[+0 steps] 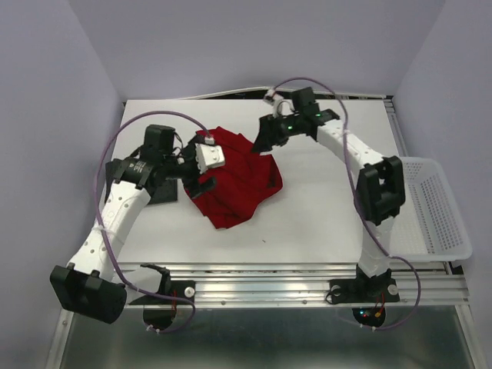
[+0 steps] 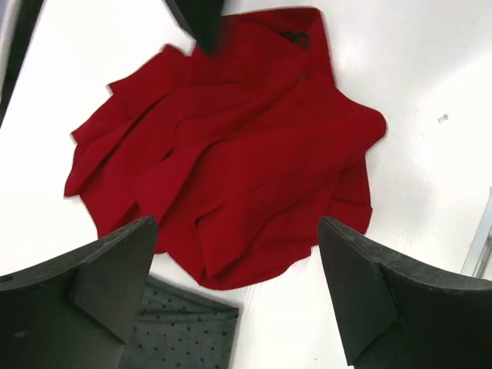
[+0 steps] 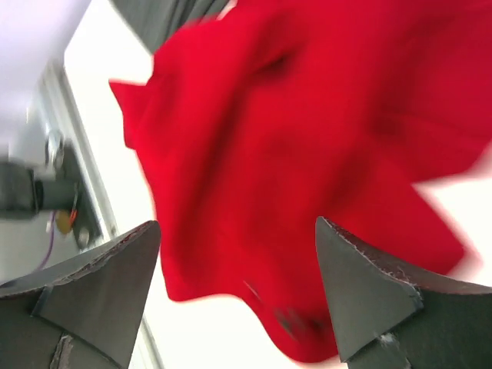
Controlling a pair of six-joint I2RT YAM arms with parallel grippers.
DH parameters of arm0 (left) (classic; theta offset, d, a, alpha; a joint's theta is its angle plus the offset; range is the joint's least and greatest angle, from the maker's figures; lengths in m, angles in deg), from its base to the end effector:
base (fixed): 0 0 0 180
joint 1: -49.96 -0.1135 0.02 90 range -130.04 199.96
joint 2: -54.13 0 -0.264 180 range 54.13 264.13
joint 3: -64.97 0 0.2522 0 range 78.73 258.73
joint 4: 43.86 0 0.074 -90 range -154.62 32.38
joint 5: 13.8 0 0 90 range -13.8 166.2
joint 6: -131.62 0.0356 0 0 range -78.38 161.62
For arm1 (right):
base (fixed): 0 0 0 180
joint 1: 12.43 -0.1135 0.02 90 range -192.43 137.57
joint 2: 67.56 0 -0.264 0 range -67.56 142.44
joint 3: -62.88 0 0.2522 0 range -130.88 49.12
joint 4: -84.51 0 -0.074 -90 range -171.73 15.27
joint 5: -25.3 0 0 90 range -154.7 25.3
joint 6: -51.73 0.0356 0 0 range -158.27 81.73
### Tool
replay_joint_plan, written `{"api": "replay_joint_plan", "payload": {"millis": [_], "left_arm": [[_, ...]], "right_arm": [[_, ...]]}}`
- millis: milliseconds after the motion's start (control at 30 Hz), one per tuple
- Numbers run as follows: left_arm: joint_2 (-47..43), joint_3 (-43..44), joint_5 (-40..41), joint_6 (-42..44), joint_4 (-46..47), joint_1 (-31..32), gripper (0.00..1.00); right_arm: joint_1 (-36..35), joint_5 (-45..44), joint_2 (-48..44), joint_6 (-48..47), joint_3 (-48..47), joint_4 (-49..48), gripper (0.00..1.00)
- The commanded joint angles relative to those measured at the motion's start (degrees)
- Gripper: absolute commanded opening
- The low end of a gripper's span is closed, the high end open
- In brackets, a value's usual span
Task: Fold and stack the skirts
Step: Move the skirt to the center of the board, then flatten the skirt out
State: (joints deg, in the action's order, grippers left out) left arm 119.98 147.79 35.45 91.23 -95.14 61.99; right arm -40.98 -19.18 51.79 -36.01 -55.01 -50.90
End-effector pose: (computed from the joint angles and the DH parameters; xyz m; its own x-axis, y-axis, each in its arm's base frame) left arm 0.2266 -0.0720 0.3711 0.1647 0.5549 -0.8155 0.8639 0.3178 0.3907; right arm 0.4009 0.2470 0.2660 -0.6623 -0.3289 -0.6732 -0.7443 0.3921 0.5406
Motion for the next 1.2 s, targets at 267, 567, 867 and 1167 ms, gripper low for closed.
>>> {"api": "replay_joint_plan", "payload": {"millis": [267, 567, 867, 1167], "left_arm": [[8.1, -5.0, 24.3, 16.5, -0.1, 25.9, 0.94], [10.6, -13.9, 32.5, 21.1, 4.6, 38.6, 0.92], [2.7, -22.0, 31.4, 18.5, 13.8, 38.9, 0.88], [-4.8, -25.8, 29.7, 16.5, 12.6, 38.9, 0.91]], "right_arm": [[17.6, -2.4, -12.6, -7.1, 16.2, 1.6, 0.83], [17.6, -0.9, -11.2, -4.2, 22.0, -1.6, 0.77], [17.6, 4.5, -4.7, 12.1, 21.7, -16.6, 0.82], [15.0, 1.6, 4.7, 18.9, 14.5, -24.1, 0.83]]}}
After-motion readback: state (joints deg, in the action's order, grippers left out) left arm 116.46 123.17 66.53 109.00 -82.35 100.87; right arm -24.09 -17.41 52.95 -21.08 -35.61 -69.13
